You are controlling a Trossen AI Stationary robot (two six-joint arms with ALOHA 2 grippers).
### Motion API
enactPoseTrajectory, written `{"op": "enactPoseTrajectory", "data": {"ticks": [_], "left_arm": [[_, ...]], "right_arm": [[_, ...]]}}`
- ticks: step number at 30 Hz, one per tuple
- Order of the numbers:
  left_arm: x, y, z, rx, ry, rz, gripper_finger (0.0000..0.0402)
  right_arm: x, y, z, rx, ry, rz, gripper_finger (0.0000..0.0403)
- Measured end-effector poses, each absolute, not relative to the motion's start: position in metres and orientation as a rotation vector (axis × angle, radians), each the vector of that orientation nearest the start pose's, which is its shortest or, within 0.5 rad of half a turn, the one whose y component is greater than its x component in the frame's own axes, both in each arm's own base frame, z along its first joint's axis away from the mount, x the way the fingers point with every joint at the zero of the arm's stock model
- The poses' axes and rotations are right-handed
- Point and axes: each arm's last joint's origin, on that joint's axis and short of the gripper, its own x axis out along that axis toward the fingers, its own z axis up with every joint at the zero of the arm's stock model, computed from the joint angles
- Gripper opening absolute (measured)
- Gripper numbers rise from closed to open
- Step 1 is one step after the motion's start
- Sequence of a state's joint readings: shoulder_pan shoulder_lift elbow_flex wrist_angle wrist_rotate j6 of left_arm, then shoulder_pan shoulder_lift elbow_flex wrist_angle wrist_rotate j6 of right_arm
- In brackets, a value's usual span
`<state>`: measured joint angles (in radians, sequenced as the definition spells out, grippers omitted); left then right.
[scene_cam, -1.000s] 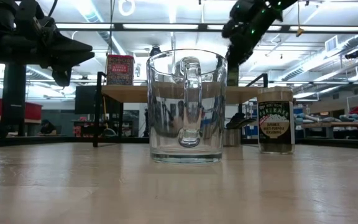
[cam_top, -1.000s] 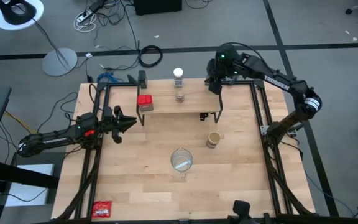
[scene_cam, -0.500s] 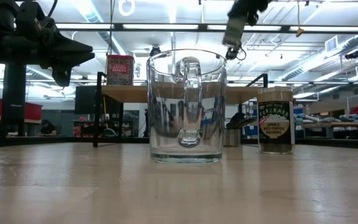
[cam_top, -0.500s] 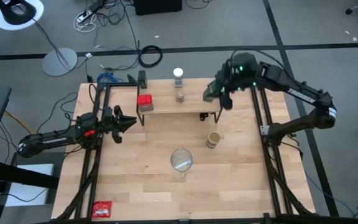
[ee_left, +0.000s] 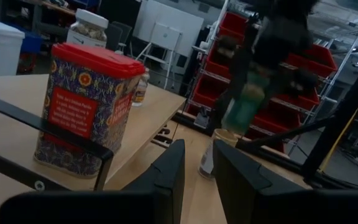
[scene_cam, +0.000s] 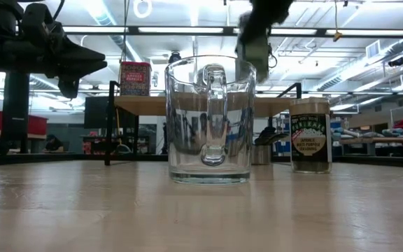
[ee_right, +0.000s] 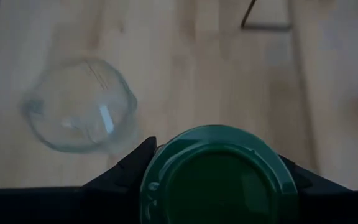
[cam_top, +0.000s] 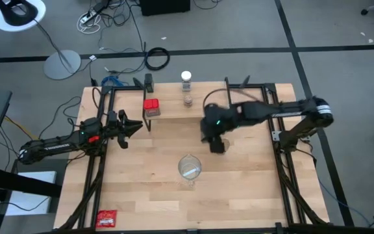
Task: Shelf spices
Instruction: Remove the green seasoning bottle from the shelf
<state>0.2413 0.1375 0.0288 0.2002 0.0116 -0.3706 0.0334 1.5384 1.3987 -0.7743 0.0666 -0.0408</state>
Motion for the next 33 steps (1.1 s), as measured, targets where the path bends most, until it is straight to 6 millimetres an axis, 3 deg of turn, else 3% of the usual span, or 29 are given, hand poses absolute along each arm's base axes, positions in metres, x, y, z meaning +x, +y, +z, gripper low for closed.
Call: {"op": "enactPoseTrajectory", "data": {"ticks": [7,16,22,33], "left_arm": [[0.102,0.025,0.18,-0.359,-0.121,0.212,0.0088],[0.102,0.025,0.18,-0.357,-0.116,0.212,0.0088],[0.102,0.025,0.18,-0.343,-0.115,0.213,0.0088],[0.102,0.025,0.18,-0.341,-0.116,0.213,0.0088]], "right_arm": [[0.331,0.011,0.27,-0.016,0.944,-0.088,0.0194],[0.317,0.005,0.222,0.083,0.963,-0.129,0.0194],[0.313,0.008,0.196,0.135,0.884,-0.081,0.0194],[0.308,0.009,0.183,0.138,0.871,-0.073,0.0194]]}}
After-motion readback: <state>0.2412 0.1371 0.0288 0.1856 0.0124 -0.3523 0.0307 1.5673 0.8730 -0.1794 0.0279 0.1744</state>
